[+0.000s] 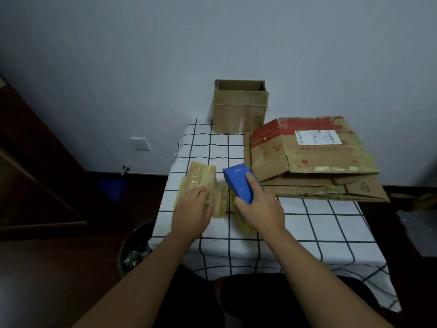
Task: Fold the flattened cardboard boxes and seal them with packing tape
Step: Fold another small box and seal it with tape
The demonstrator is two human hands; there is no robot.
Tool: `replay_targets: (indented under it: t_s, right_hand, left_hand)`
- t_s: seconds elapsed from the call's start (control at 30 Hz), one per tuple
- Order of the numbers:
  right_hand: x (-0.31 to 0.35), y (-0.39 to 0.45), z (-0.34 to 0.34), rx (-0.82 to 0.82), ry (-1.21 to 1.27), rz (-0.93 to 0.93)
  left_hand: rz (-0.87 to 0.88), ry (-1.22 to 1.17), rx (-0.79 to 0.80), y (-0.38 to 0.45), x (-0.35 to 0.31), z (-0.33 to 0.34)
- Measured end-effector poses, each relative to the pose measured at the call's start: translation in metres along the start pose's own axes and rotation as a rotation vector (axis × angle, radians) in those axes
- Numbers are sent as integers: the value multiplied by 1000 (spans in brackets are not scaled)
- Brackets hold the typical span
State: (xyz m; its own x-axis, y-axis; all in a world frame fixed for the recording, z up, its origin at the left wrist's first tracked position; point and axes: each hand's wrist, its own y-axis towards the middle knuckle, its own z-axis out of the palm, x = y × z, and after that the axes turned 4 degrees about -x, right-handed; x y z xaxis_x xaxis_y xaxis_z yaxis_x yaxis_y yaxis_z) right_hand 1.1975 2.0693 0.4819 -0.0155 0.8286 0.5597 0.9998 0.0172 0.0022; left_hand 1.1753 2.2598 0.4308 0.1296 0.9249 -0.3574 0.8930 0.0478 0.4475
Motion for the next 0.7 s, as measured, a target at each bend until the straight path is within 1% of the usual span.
replay_targets:
  t_s: [0.07,0.17,0.27,0.33,0.4,0.43,0.53,0.7]
  right_hand:
    - [-1,-1,1,-11,9,0]
    - [-1,2,3,-15,13,5]
    - [-1,5,2,-8,17,-1]
    - [-1,6,2,-6,22,-13]
    - [-1,7,1,-3,21,-16]
    - [-1,8,0,1,20,-18]
    - [-1,8,0,1,15,-19]
    - [-2,11,3,-3,12,-15]
  left_hand:
    - [17,30,14,-1,-1,-2]
    - [-14,15,85,0,-2,-6]
    - [-18,-36,214,3,1,-19]
    - [-18,7,319,6,8,-31]
    - [2,55,379,10,15,-39]
    - [2,35,398,11,18,-42]
    - [-19,-77,394,15,25,-47]
    - [7,-81,326,19,35,-42]
